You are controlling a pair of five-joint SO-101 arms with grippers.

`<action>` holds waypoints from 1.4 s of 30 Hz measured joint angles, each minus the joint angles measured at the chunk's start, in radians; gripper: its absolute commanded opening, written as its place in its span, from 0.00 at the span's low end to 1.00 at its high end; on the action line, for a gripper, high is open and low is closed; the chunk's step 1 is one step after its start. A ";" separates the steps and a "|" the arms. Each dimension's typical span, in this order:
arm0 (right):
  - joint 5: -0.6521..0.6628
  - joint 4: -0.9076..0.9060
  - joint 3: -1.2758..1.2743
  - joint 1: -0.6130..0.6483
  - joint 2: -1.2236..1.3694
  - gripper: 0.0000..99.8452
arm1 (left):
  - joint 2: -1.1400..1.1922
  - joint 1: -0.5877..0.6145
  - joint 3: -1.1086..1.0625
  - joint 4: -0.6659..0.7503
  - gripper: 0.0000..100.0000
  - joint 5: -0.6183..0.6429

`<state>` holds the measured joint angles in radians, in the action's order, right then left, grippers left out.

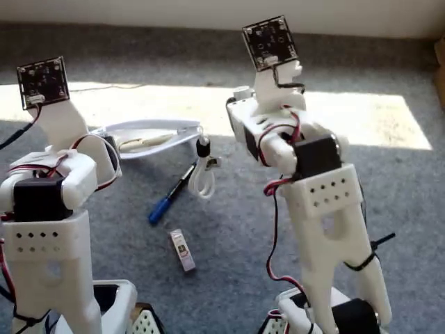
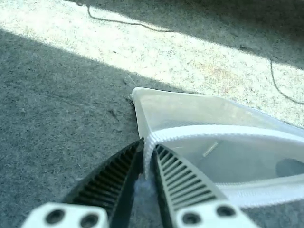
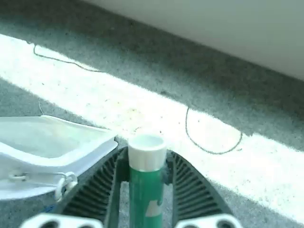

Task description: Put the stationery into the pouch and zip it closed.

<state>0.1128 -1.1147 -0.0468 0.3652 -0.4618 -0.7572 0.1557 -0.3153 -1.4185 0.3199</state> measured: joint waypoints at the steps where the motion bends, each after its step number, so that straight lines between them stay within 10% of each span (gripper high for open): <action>1: -0.012 -0.002 0.000 0.000 -0.028 0.00 | 0.000 -0.002 0.000 0.000 0.01 0.000; 27: -0.242 0.084 -0.006 0.359 -0.261 0.00 | 0.000 -0.003 0.000 0.000 0.01 -0.011; 42: -0.301 0.896 -0.666 0.364 -0.453 0.00 | 0.000 -0.003 0.000 0.000 0.01 -0.011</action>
<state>-0.1880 -0.2186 -0.7127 0.7288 -0.9145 -0.7572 0.1527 -0.3153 -1.4185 0.3092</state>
